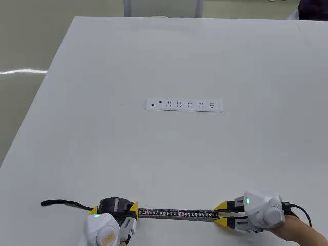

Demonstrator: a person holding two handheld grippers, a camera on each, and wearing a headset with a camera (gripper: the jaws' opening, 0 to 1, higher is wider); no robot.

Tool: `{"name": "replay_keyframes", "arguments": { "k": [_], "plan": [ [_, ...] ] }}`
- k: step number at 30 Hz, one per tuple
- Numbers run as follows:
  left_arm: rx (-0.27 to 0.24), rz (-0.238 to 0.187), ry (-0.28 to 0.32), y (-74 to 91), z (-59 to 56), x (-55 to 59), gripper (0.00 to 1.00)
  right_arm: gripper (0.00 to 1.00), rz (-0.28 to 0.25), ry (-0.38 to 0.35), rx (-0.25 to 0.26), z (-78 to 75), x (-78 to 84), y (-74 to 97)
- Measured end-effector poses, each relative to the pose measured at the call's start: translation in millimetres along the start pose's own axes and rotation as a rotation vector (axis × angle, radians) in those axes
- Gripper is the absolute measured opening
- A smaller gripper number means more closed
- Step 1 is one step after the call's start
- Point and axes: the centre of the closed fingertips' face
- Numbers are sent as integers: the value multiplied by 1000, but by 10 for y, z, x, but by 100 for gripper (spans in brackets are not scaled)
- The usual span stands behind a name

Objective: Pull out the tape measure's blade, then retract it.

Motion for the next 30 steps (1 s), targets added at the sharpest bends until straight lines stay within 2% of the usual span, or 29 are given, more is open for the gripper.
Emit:
{"name": "replay_keyframes", "arguments": {
  "k": [19, 30],
  "plan": [
    [14, 32, 6, -6, 1, 20, 63, 12, 2, -3, -7, 9, -35, -4],
    [23, 34, 9, 1, 4, 16, 62, 12, -1, -3, -6, 7, -45, -8]
  ]
}}
Point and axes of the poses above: the centre of the closed fingertips' face, and the gripper's own axes: y roughly backward along the fingers, z roughly to its left, x roughly out of its underside, and after that the axes turned 11 degrees about -y, right-handed
